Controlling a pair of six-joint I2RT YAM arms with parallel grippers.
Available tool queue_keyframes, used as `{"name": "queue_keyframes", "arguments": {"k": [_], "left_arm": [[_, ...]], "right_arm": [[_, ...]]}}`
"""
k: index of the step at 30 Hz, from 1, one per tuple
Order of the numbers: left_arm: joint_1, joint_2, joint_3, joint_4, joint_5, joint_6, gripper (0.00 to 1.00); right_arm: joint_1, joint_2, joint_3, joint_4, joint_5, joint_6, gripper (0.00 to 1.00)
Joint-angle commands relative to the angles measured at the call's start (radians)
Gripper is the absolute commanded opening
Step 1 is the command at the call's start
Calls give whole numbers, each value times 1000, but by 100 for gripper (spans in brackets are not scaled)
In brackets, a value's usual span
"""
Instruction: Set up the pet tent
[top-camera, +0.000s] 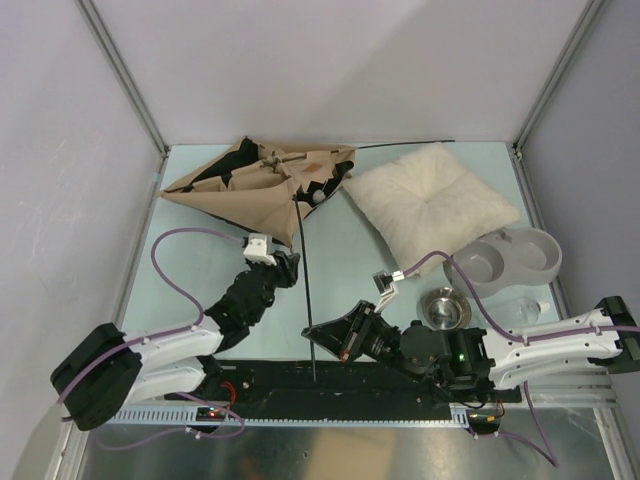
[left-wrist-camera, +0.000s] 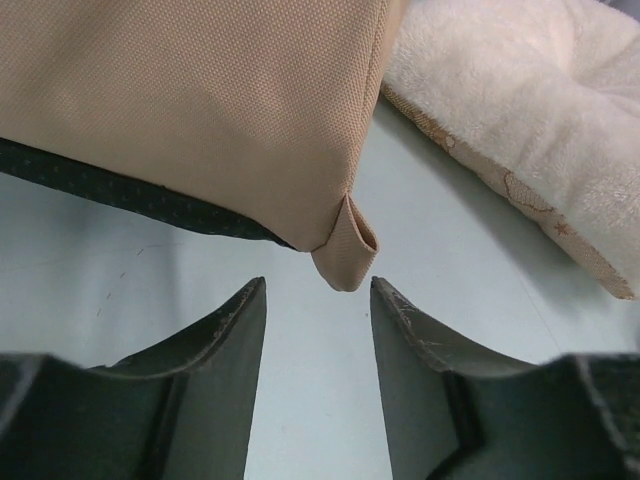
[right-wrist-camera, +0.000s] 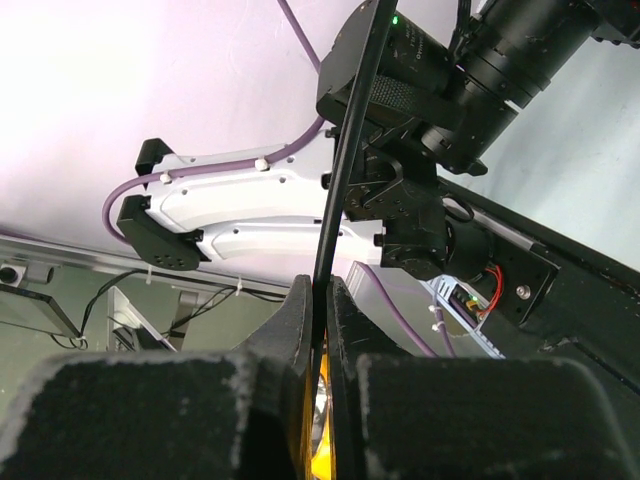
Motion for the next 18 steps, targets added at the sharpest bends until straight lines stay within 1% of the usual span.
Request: {"name": "queue_keyframes", "arguments": {"k": [1,3,5,7,10,12,18], "left_arm": [[11,17,20,74,-24,-14,45],[13,15,12,79,-20,-16,36],[12,8,4,87,-17,-16,31],[14,2,0,90,-16,-14,26],[14,0,-1,92,-16,-10,22],[15,4,1,93,-16,-10,23],[16,18,17,98,-23,-1,33]], "right_arm": [[-10,0,48,59,45,-11,0],[-9,3,48,63,45,-12,0],[-9,8,48,67,44,-13,0],[-8,10,48,71,43,-12,0],[-7,14,47,74,43,-11,0],[-6,15,48,75,43,-12,0],[-3,15,48,76,47,-11,0]]}}
